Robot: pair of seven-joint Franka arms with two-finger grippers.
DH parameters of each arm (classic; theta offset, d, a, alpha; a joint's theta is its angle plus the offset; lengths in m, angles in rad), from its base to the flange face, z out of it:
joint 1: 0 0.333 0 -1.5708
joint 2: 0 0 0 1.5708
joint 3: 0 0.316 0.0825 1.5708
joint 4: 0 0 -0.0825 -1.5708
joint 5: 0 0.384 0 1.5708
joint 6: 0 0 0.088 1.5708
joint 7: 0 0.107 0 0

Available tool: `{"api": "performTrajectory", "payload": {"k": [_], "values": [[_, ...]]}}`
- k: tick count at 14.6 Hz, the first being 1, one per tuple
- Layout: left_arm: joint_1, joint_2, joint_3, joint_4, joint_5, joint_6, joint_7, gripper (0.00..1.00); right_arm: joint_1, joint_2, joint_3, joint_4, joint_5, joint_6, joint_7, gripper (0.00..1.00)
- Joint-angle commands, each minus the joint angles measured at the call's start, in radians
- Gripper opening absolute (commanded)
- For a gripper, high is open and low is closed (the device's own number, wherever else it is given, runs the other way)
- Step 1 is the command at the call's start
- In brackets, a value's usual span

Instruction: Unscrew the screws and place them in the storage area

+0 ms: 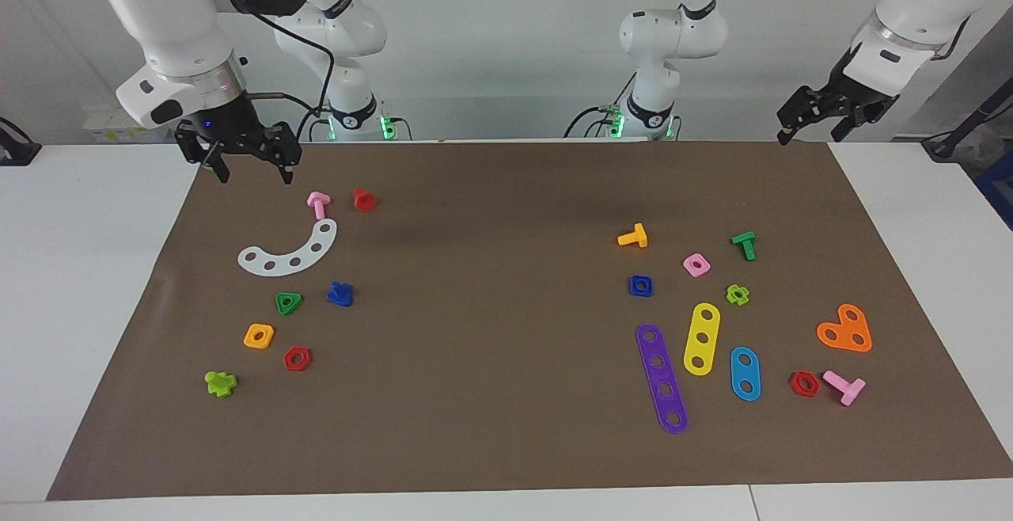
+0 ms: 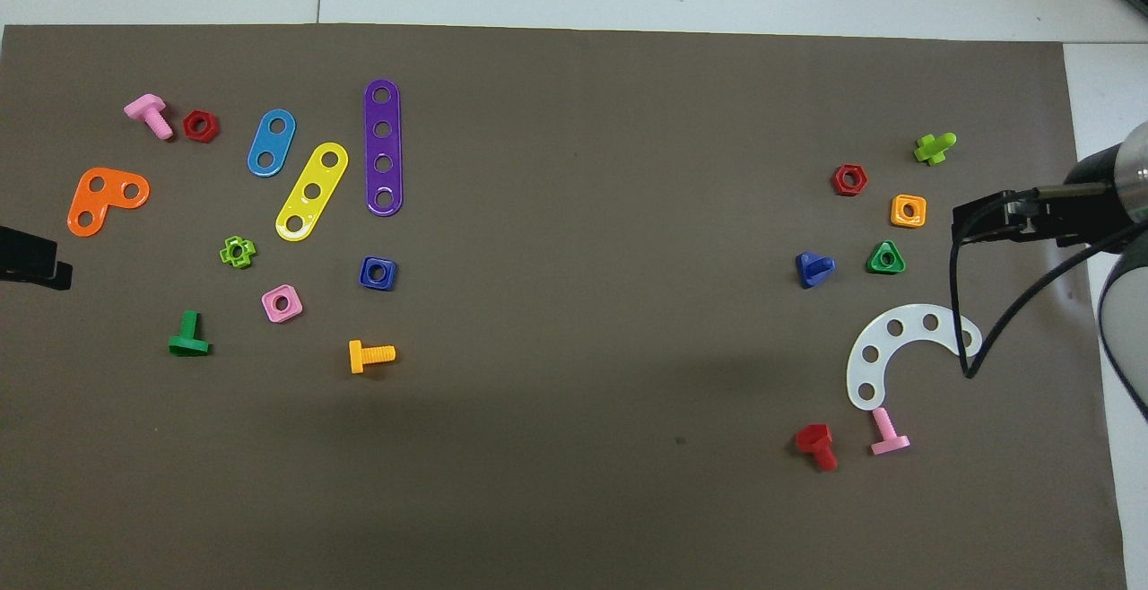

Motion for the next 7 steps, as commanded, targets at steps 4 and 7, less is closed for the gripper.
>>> {"api": "performTrajectory", "payload": {"k": [4, 7], "values": [[0.006, -0.026, -0.006, -0.027, 0.004, 0.003, -0.008, 1.00, -0.013, -0.054, 0.009, -0.068, 0.025, -0.029, 0.042, 1.00], [0.006, -0.026, -0.006, -0.027, 0.004, 0.003, -0.008, 1.00, -0.019, -0.052, 0.009, -0.066, 0.036, -0.023, 0.040, 1.00]]}}
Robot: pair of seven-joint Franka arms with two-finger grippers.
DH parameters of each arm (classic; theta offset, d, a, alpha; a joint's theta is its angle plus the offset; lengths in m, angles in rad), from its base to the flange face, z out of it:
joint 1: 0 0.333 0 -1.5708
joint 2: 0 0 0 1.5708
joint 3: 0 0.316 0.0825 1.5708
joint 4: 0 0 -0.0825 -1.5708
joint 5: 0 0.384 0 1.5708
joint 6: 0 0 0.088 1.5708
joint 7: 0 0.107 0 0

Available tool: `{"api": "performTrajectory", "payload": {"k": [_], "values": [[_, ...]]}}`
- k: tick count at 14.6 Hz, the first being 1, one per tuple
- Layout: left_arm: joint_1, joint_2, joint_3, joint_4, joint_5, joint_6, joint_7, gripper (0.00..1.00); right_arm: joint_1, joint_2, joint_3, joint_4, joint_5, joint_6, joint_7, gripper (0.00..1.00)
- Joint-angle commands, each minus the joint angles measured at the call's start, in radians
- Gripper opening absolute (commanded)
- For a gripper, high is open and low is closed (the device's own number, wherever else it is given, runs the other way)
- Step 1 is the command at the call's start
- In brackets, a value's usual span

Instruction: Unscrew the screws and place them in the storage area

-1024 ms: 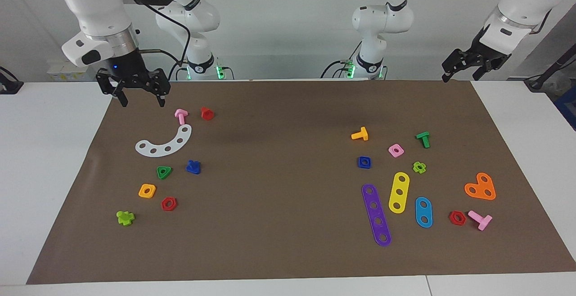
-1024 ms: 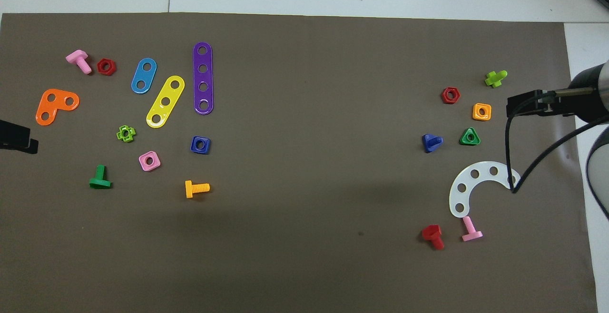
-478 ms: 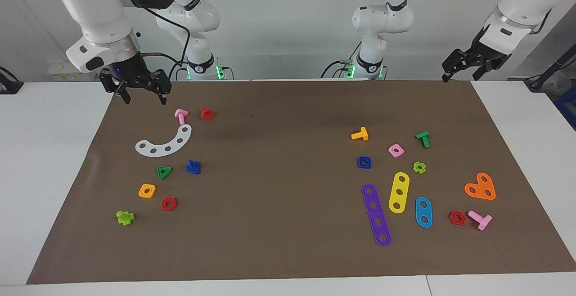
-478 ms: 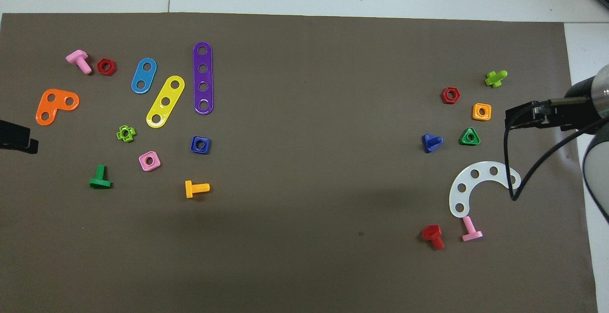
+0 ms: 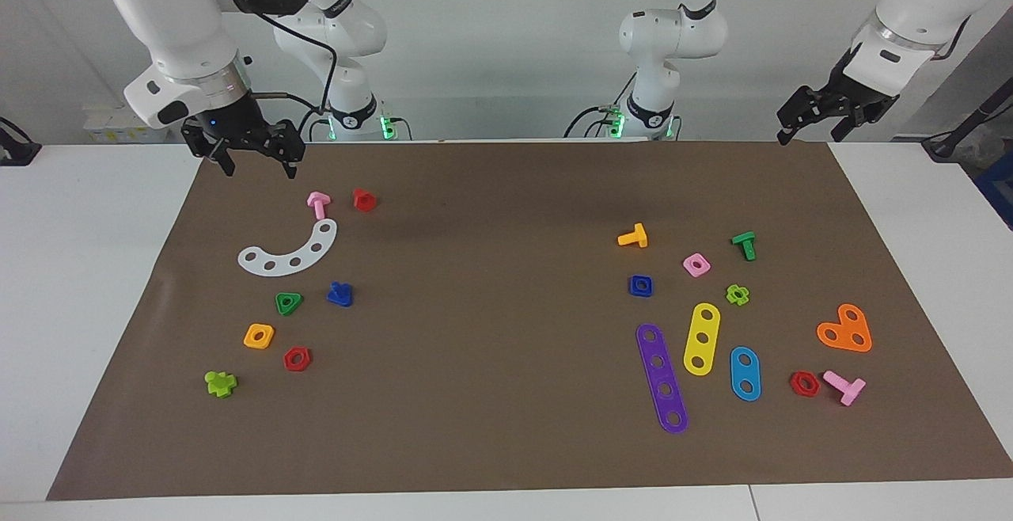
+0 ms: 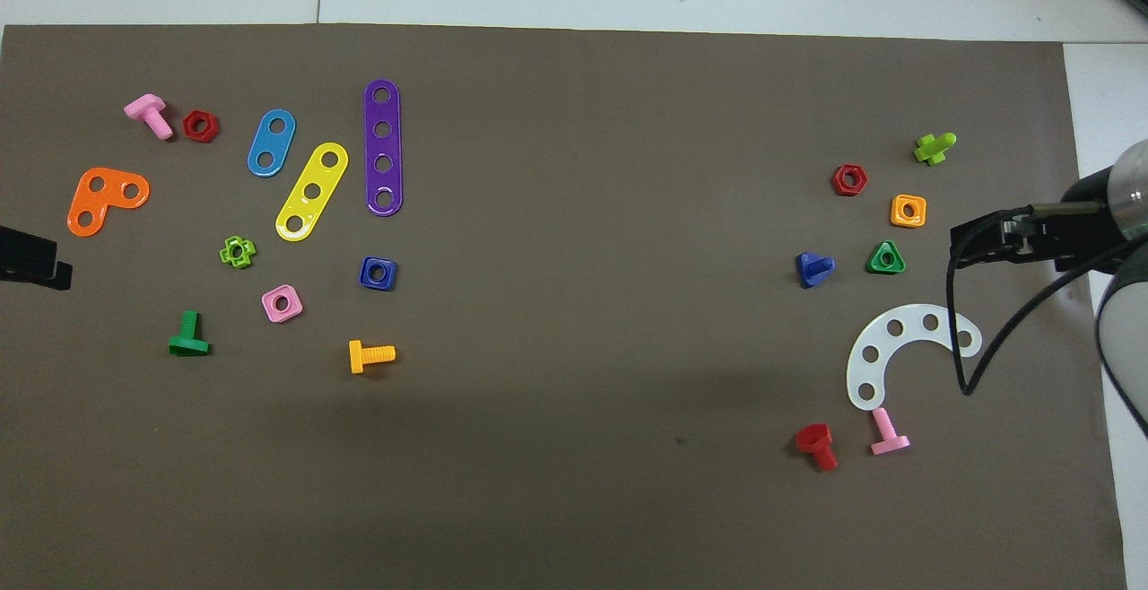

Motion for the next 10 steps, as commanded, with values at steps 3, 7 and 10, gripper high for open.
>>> {"api": "performTrajectory", "payload": {"k": [3, 7, 10], "values": [[0.005, -0.026, -0.006, -0.027, 0.004, 0.003, -0.008, 1.00, -0.023, -0.019, 0.009, -0.022, 0.051, 0.032, 0.014, 1.00], [0.005, -0.026, -0.006, -0.027, 0.004, 0.003, -0.008, 1.00, -0.016, -0.019, 0.009, -0.018, 0.050, 0.036, 0.005, 1.00], [0.005, -0.024, -0.006, -0.027, 0.004, 0.003, -0.008, 1.00, -0.014, -0.020, 0.009, -0.020, 0.050, 0.033, 0.011, 1.00]]}}
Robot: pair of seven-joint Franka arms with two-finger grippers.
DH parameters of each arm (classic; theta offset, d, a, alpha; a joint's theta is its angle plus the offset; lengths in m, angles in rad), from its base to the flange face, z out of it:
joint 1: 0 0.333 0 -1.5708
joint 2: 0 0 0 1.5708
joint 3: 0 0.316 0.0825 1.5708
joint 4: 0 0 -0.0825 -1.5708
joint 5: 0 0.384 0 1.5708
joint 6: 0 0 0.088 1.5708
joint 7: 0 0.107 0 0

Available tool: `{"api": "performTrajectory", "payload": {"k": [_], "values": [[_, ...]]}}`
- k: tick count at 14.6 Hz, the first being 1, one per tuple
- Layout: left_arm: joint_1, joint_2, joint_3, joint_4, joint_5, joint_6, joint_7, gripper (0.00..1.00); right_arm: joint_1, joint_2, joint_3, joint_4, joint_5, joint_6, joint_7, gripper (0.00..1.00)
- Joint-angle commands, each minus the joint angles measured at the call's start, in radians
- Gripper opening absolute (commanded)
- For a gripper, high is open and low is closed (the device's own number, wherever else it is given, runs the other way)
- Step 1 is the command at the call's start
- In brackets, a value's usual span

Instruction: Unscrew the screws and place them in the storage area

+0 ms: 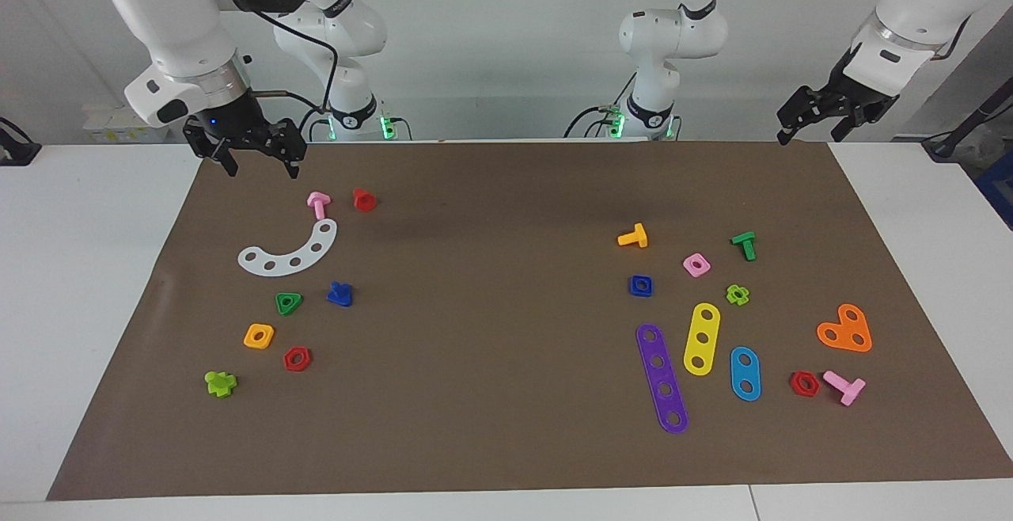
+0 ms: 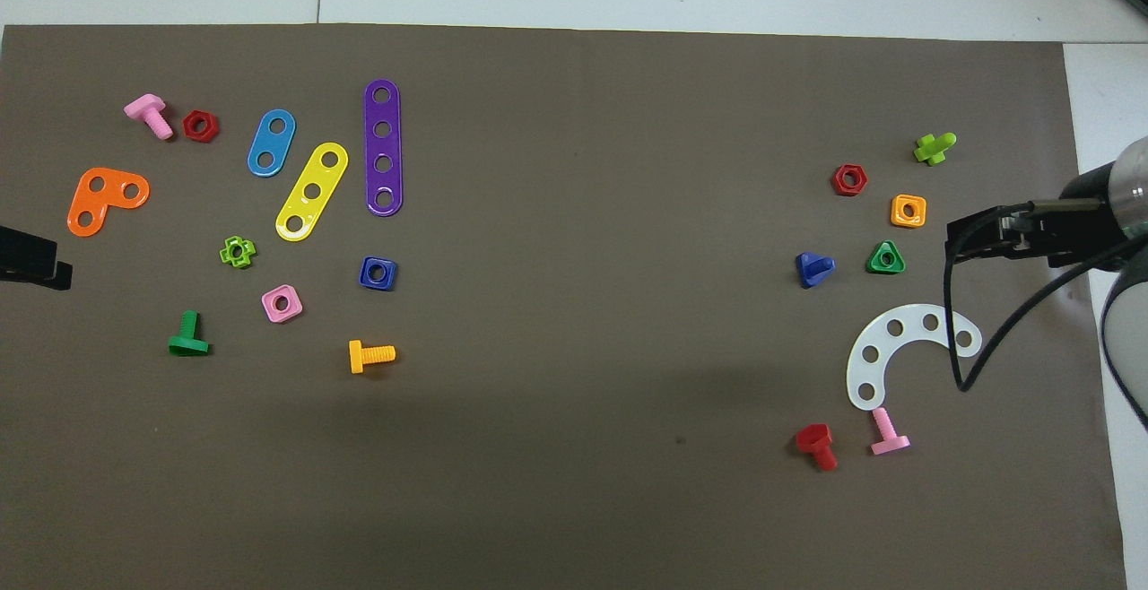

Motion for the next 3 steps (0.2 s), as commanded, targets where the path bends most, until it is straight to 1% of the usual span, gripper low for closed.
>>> {"api": "performTrajectory", "payload": {"k": [1, 3], "values": [[0.005, -0.026, -0.006, -0.027, 0.004, 0.003, -0.008, 1.00, -0.013, -0.020, 0.009, -0.021, 0.027, 0.014, 0.013, 1.00], [0.005, -0.026, -0.006, -0.027, 0.004, 0.003, -0.008, 1.00, -0.015, -0.020, 0.009, -0.021, 0.027, 0.014, 0.008, 1.00]]}}
